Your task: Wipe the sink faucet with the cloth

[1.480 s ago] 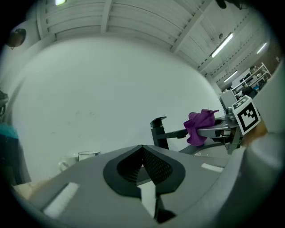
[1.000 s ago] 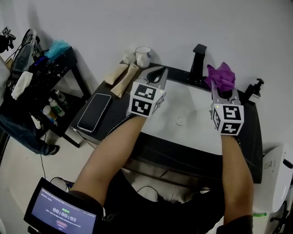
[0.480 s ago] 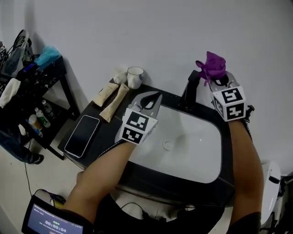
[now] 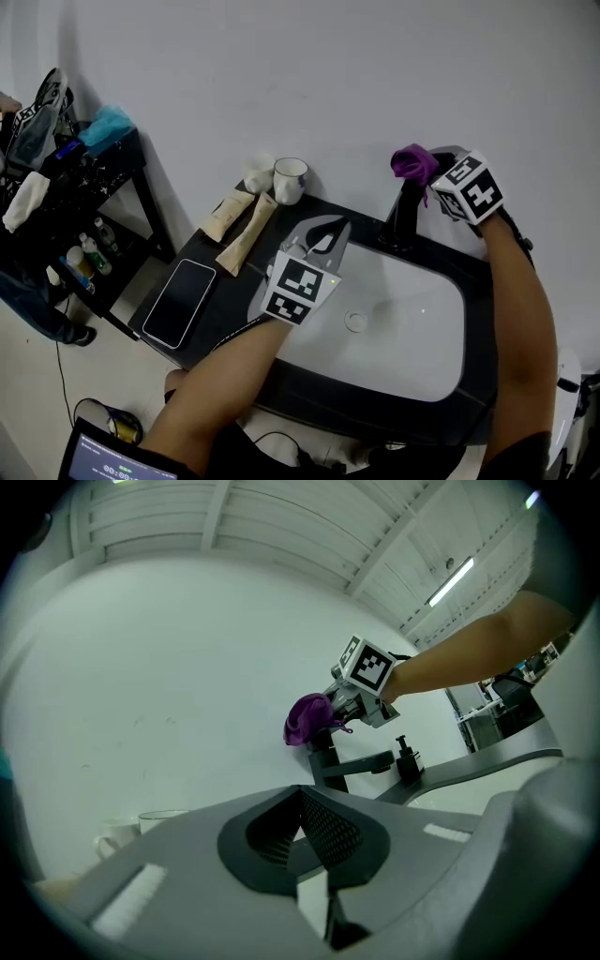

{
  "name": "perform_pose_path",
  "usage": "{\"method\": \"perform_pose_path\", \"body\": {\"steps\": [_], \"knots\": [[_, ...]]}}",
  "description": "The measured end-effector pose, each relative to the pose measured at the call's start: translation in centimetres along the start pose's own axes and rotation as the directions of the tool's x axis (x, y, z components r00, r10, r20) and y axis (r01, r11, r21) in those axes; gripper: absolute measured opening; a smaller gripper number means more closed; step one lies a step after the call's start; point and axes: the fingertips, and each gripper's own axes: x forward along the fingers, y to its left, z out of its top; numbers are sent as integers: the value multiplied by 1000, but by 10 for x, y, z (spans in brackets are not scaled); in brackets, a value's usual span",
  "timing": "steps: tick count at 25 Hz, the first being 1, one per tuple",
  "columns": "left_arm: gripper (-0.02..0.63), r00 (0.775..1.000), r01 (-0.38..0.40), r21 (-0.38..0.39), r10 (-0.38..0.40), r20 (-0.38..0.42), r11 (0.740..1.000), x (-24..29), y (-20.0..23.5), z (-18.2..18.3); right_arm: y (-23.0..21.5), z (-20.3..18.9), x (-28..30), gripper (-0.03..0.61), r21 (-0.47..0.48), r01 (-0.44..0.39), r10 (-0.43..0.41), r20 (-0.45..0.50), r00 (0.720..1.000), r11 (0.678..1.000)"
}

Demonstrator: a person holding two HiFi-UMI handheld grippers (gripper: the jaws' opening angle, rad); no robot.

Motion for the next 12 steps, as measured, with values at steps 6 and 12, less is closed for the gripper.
{"method": "perform_pose_path", "body": {"steps": [6,12], "knots": [[17,1000,14,7,-14,6,1000,1,-4,1,5,0,0,51,141,-124,123,15,992,982],[17,1000,5,18,-5,-2,1000,1,0,-1,17,9,-9,49,174,-202,197,49,979,964]]}}
